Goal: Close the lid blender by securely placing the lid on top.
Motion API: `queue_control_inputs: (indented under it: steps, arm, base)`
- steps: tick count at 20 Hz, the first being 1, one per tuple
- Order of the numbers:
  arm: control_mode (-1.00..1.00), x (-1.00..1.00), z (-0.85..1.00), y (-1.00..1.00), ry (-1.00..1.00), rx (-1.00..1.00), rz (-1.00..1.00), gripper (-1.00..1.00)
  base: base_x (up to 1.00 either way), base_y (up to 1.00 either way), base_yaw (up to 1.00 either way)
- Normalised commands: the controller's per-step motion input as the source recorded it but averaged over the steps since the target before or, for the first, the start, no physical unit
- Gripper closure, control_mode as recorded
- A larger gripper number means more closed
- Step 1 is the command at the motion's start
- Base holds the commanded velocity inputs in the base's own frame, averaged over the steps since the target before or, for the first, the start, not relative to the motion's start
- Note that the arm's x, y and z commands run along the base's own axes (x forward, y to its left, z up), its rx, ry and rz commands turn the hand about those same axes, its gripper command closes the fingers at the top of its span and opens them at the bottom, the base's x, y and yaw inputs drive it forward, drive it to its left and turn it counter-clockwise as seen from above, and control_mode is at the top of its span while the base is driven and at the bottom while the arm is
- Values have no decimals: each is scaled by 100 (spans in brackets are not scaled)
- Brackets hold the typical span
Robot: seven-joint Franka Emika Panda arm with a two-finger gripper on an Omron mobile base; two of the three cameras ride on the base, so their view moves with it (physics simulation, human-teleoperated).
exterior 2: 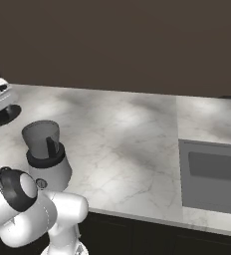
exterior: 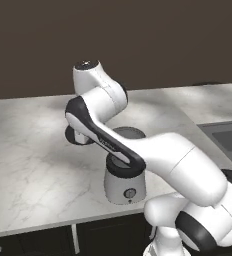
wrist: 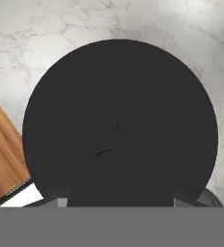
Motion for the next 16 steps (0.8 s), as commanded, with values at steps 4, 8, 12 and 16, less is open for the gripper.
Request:
queue_control_inputs:
  steps: [4,8,12,16]
  arm:
    - [-100,0,14,-68,4,0,0,100]
    - [-100,0,3,-65,8,0,0,100]
    - [-100,0,-6,-44,12,0,0,100]
    - [-100,0,-6,-39,10,0,0,100]
  base:
    - [0,0,0]
    - [0,0,0]
    - [0,0,0]
    - [0,0,0]
